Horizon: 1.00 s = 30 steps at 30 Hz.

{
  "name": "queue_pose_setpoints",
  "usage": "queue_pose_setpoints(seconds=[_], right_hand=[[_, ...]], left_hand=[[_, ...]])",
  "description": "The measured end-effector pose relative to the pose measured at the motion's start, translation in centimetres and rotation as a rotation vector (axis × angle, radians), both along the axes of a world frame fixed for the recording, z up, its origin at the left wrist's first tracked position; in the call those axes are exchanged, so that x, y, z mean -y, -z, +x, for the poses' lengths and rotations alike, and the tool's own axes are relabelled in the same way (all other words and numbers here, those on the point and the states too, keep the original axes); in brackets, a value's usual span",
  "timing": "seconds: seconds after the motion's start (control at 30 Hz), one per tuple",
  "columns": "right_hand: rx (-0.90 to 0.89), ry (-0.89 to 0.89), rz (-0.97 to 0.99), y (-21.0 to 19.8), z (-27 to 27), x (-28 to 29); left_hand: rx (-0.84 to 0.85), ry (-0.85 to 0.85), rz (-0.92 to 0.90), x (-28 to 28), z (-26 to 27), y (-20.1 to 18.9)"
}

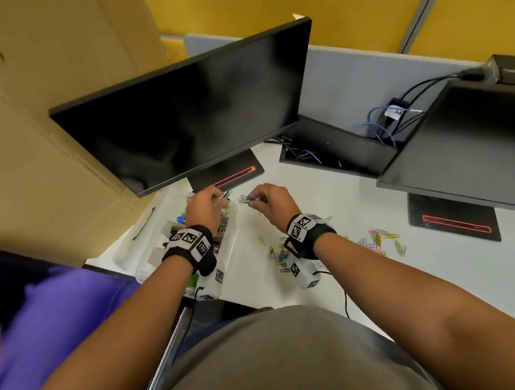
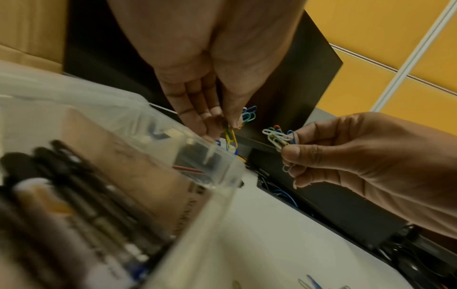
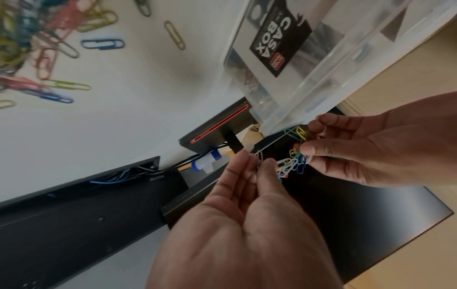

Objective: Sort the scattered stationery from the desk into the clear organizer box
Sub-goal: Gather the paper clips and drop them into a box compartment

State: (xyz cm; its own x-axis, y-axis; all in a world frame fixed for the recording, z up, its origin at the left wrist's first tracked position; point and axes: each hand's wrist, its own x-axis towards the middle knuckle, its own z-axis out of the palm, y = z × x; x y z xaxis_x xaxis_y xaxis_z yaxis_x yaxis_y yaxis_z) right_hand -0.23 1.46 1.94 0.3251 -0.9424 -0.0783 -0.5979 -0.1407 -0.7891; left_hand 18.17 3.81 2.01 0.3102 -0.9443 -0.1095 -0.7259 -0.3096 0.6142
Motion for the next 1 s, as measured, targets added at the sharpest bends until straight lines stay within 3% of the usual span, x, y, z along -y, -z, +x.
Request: queue_pose_setpoints(seconds=[0.2, 0.47, 0.77, 1.0], right_hand=[[0.028, -0.027, 0.014, -0.2, 3.4, -0.4], [0.004, 0.007, 0.035, 0.1, 5.3, -0.6], [-0.070, 0.028, 0.064, 0.8, 6.9, -0.3], [-0.284, -0.097, 0.009, 0.8, 9.0, -0.2]], left_hand=[[0.064, -0.041, 0.038, -1.5, 2.7, 0.6], [0.259, 0.163, 0.089, -2.4, 3.5, 1.8], [0.205, 0.141, 0.049, -2.5, 4.5, 1.8], [0.205, 0.113, 0.048, -2.9, 5.3, 1.9]])
